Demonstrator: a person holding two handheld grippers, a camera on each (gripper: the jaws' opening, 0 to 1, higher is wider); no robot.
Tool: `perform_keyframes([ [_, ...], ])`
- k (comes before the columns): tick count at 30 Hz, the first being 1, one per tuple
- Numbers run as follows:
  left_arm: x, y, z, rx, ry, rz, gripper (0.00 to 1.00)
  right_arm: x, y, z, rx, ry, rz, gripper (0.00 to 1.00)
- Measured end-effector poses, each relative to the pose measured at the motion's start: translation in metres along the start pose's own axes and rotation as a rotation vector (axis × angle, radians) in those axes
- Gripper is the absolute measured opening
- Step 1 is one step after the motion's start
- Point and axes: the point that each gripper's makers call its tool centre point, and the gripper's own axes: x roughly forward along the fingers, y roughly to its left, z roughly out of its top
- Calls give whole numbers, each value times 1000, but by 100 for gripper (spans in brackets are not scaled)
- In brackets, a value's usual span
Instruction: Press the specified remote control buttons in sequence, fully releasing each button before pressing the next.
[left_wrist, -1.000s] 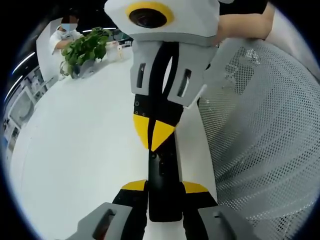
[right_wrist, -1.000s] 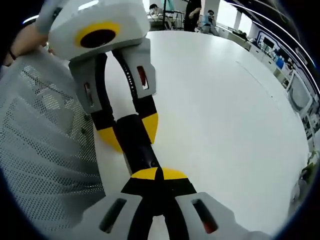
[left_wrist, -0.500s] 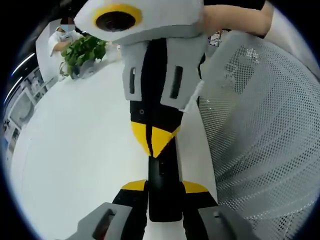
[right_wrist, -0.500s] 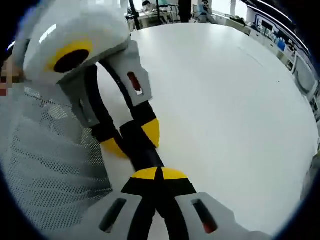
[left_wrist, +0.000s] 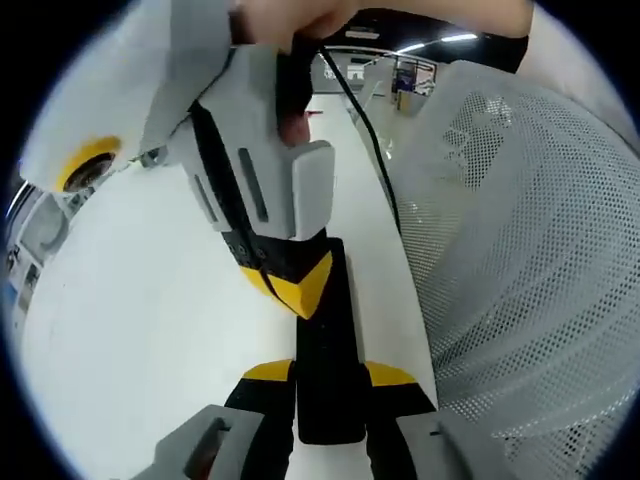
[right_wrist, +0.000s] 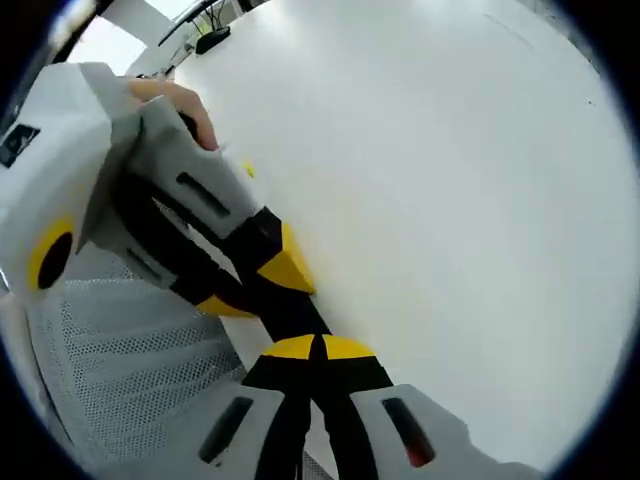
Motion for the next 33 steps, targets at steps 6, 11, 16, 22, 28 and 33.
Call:
perform_keyframes([
  [6,0,0,0,-13,-4,1,26,-2,6,-4,-105,-75,-43,0],
  [11,0,0,1,-18,-9,0,26,-5,8,-2,-293,-260,-196,0],
  [16,0,0,1,-18,-8,2,26,-5,12,-4,-344,-348,-280,0],
  [22,0,1,1,-38,-17,4,26,-6,14,0,-439,-354,-350,0],
  [28,0,1,1,-39,-20,1,25,0,26,1,-396,-370,-272,0],
  [33,0,1,1,-37,-20,-5,26,-2,25,1,-398,-359,-305,0],
])
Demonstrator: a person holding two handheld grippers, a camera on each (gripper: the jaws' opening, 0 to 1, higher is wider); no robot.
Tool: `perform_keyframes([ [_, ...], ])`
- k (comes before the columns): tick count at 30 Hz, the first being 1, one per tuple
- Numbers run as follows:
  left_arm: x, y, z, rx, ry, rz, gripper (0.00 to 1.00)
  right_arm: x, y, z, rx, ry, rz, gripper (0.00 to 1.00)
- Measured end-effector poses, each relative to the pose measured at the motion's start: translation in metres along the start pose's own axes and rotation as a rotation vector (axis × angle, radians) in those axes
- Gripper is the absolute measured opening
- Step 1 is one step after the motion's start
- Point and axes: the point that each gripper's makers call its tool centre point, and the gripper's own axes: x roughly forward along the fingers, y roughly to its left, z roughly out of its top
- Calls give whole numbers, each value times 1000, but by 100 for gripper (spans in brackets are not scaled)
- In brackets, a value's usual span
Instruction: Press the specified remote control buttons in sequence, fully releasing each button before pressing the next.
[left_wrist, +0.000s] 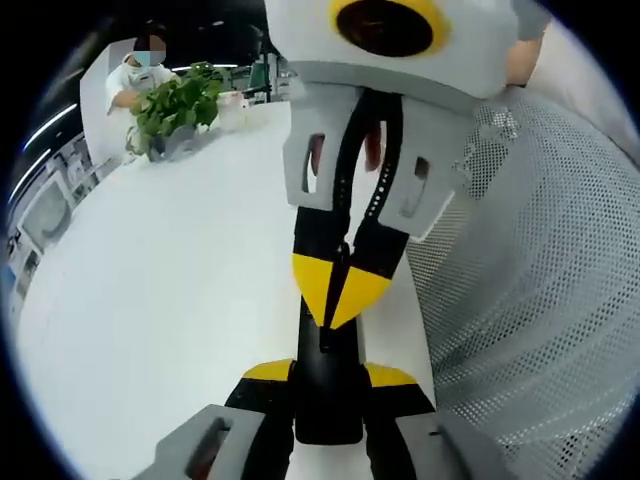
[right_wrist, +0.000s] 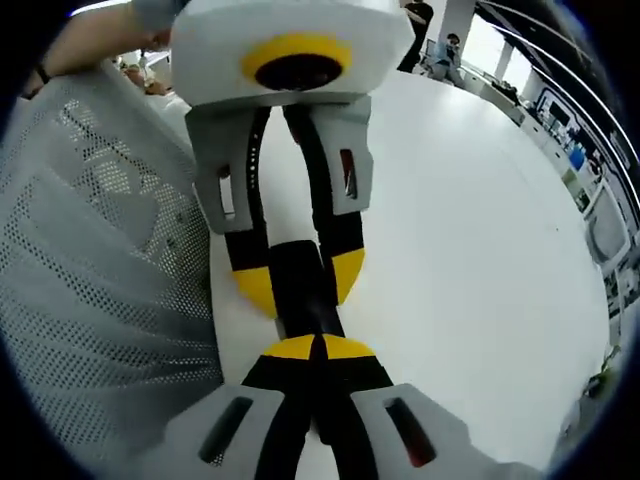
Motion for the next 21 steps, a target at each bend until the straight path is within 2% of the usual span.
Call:
perform_keyframes([
  [7,0,0,0,16,15,-11,26,0,-1,0,32,-8,-6,0],
  [11,-1,0,0,-29,-29,-15,26,0,-2,0,43,-15,-8,0],
  [21,-1,0,1,-30,-21,-7,26,0,-1,0,7,-4,-13,0],
])
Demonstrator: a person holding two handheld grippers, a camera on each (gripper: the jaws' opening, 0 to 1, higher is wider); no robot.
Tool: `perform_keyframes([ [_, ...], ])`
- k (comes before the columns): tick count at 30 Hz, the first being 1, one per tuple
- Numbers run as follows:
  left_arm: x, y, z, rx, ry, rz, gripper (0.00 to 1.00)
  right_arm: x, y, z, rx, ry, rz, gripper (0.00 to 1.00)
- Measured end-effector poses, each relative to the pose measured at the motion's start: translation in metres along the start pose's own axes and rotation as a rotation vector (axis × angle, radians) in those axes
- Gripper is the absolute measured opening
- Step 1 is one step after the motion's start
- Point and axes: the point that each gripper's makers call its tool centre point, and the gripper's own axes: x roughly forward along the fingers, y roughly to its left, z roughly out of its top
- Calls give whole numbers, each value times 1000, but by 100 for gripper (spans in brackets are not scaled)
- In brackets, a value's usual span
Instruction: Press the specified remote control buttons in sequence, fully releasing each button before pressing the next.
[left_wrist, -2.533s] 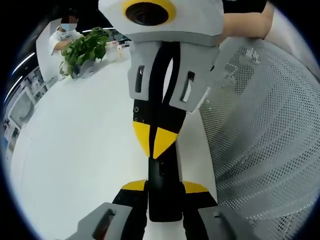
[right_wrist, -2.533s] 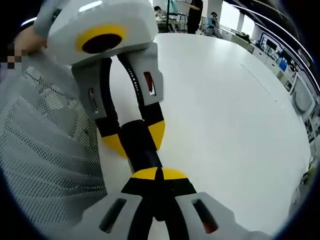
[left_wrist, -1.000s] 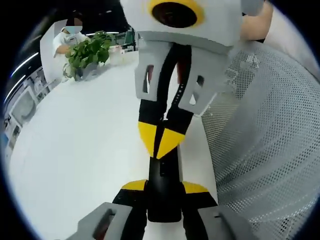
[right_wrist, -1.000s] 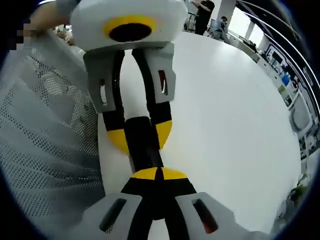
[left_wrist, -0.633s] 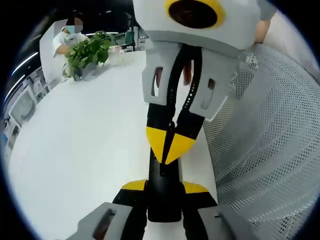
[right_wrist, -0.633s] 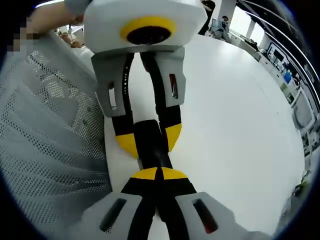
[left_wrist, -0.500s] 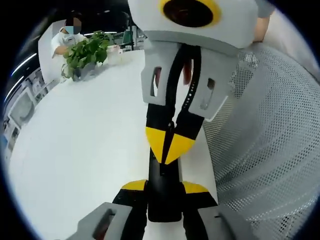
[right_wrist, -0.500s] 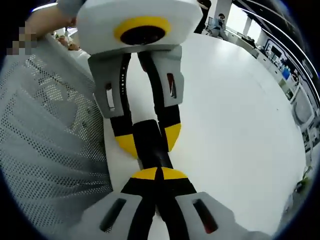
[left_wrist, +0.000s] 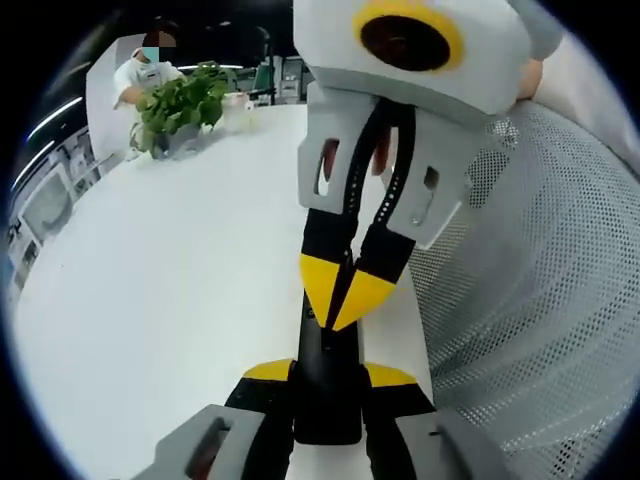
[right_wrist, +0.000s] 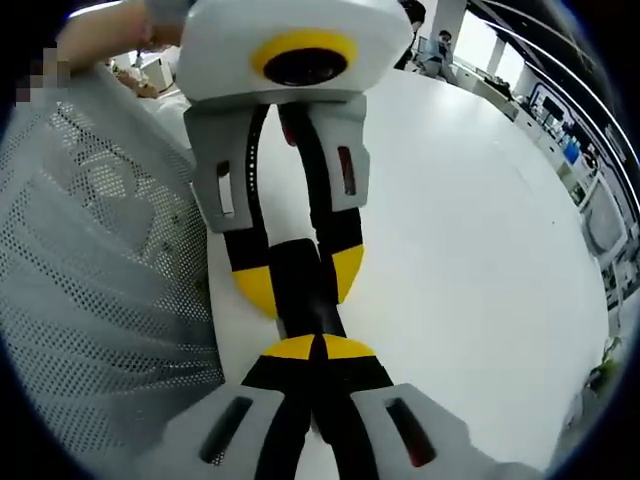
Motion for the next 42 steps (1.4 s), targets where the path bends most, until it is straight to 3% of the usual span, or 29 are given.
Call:
perform_keyframes([
  [11,0,1,0,-2,-2,10,26,0,-1,-1,-16,-19,12,0],
  [18,1,1,0,-8,-6,7,26,2,-1,1,-39,26,41,0],
  [25,1,1,0,-13,-13,5,26,2,-2,0,1,37,78,0],
  [32,0,1,1,-19,-26,4,26,0,1,-1,-30,-47,44,0],
  [42,1,0,0,3,-16,19,26,0,1,1,-72,-46,39,0],
])
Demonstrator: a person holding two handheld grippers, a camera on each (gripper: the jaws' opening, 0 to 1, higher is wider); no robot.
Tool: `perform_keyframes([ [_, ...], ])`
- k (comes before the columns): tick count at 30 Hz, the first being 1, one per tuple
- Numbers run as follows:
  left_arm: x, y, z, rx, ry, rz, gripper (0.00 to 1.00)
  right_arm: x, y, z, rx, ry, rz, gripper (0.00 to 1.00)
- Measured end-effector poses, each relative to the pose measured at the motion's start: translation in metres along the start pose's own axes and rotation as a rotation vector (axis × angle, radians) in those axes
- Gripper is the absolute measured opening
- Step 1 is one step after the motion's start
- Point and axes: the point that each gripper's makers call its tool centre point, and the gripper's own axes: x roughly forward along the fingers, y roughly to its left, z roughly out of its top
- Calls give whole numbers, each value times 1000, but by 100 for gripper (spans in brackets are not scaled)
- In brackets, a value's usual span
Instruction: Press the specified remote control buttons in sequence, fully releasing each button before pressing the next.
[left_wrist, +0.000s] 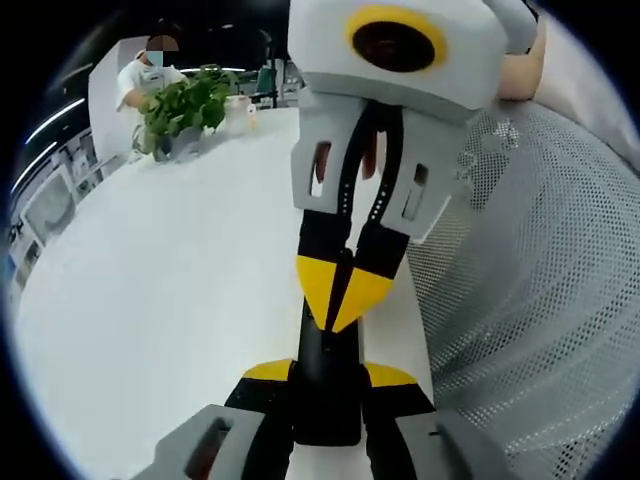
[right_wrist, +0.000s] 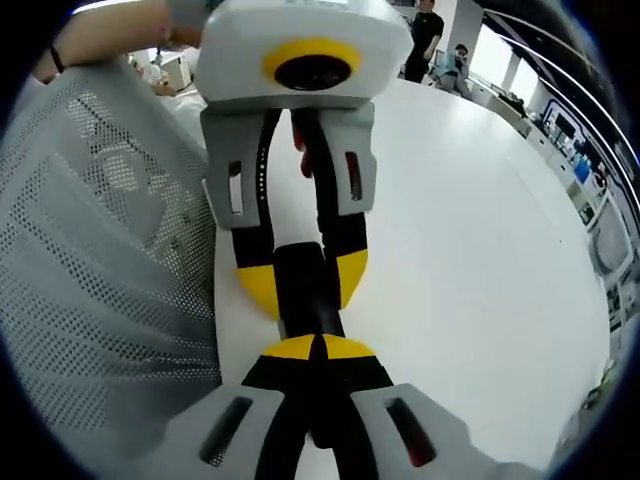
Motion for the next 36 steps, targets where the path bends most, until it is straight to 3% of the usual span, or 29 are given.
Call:
perform_keyframes([
  [16,0,1,0,4,17,6,26,0,-1,-1,65,-28,13,0],
  [19,0,1,0,4,20,10,26,0,-1,-1,137,-44,30,0],
  [22,0,1,0,-1,17,10,26,0,-3,-2,147,-50,38,0],
  [36,0,0,0,3,22,9,26,1,-1,1,26,-6,4,0],
])
